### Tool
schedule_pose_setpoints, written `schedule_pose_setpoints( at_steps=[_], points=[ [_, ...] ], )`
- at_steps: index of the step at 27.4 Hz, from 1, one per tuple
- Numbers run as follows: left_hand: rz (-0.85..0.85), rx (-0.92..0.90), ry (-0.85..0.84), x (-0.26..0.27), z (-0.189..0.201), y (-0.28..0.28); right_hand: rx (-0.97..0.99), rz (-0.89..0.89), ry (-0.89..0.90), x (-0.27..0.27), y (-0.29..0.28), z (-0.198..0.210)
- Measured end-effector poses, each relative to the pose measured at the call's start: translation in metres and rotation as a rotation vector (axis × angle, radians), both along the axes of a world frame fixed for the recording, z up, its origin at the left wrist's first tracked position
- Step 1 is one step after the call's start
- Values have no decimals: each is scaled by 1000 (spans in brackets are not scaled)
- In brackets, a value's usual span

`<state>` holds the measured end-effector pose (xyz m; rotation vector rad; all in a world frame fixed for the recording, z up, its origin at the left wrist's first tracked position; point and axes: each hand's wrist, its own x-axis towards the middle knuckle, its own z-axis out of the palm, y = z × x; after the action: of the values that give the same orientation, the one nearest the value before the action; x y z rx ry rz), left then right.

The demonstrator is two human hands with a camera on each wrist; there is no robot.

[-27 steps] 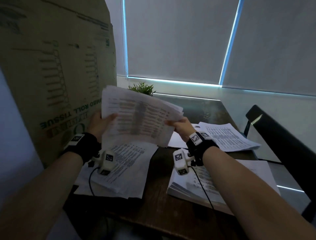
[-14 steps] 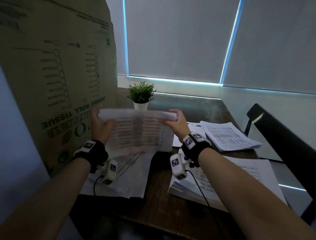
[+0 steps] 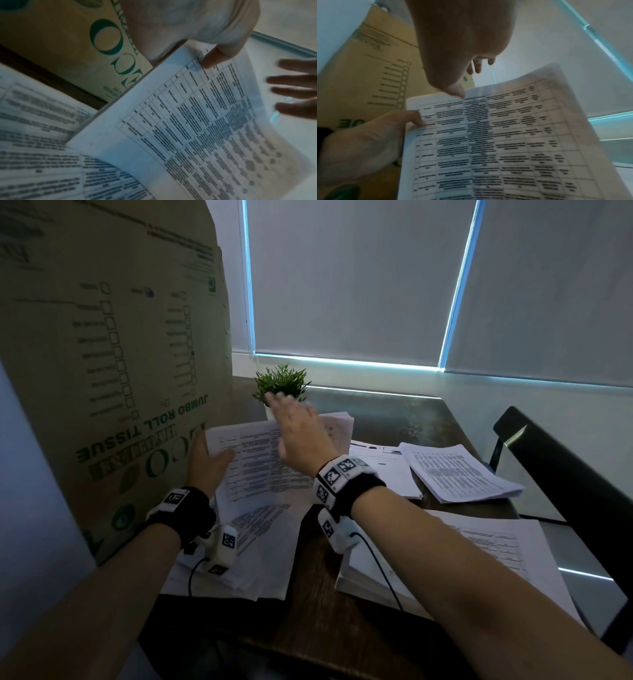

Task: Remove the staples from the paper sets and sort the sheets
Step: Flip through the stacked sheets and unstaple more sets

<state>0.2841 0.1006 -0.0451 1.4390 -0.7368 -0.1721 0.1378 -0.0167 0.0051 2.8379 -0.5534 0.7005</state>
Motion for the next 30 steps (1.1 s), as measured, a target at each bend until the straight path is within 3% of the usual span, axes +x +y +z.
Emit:
schedule_pose_setpoints(
  at_steps=[4,8,9,12,14,16,18,22,24,30],
  points=[
    [-22,-22,-32,-9,3,1,64,101,135,20,16,7],
    [-26,-76,39,6,3,15,99,-196,-18,-9,-31,22],
    [-17,-94,34,10,6,19,249,-194,-50,-24,-45,26],
    [35,-141,66,19,11,20,893,102,-337,-54,-61,20],
    [52,-105,142,17,-2,14,1168,98,-414,-58,-65,-6],
    [2,-30,228,12,-22,11,1288,-6,-328,-58,-65,-41],
    [-75,18,222,8,-29,7,1215,-25,-334,-61,-63,-53],
    [-139,-92,220,-1,3,-7,1154,127,-725,-72,-53,-15],
    [-168,-135,223,-12,23,-18,1141,124,-813,-84,-55,6],
    [-268,-156,297,-41,42,-55,1083,152,-836,-138,-69,26]
  ],
)
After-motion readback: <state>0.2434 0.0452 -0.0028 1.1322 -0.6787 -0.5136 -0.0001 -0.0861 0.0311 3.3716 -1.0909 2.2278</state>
